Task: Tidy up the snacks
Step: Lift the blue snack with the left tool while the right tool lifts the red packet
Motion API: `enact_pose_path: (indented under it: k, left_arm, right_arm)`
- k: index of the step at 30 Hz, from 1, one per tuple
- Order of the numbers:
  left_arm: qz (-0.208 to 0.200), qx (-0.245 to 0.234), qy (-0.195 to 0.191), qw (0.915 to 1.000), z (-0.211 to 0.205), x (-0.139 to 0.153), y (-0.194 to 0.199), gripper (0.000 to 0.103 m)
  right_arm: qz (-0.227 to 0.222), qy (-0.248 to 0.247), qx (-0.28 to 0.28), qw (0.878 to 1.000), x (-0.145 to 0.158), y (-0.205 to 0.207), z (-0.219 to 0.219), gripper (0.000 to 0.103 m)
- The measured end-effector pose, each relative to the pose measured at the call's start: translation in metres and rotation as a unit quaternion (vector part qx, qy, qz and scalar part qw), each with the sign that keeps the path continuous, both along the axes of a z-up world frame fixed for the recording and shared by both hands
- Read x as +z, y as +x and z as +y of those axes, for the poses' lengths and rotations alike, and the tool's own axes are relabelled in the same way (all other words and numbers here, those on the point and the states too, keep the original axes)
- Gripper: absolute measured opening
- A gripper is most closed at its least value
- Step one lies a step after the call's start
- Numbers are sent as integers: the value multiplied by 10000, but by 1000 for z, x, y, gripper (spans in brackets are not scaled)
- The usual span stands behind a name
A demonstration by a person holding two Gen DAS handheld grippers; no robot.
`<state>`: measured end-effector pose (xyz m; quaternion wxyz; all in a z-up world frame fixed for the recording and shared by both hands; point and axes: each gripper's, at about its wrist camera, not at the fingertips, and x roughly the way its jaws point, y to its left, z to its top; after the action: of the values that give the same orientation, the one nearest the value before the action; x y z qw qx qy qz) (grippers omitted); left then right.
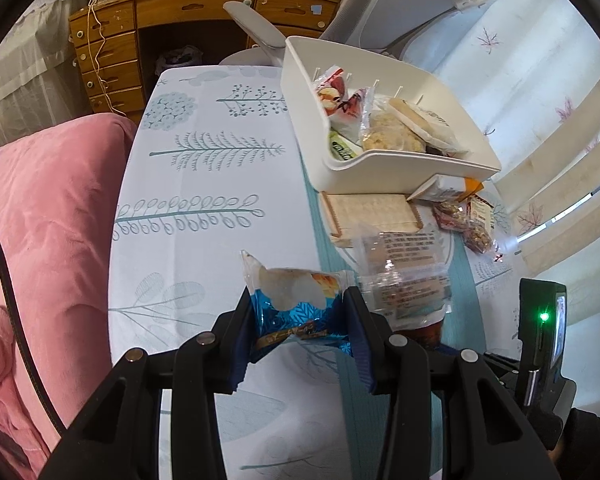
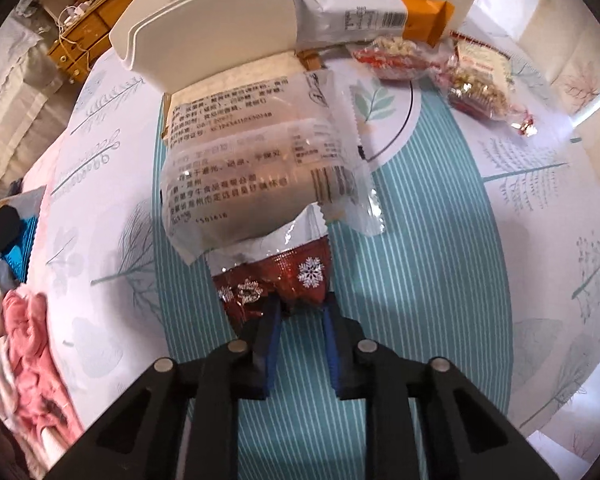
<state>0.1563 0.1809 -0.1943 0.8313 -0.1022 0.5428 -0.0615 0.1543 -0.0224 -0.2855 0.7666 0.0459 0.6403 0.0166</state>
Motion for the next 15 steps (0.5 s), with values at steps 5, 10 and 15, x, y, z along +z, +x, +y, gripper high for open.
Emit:
enact_pose_path:
  k: [5, 10, 15]
  left_arm:
    - [-12, 50, -17, 10000, -22, 11, 3, 41]
    - [-64, 78, -4, 9999, -48, 23, 9, 41]
    - [-112, 47, 15, 9999, -72, 34, 21, 41]
  right_arm:
    - [387, 488, -32, 9981, 1, 3, -34, 13]
    - [677, 951, -229, 9929, 7, 5, -68, 11]
    - [675, 1292, -338, 9887, 23, 15, -103, 11]
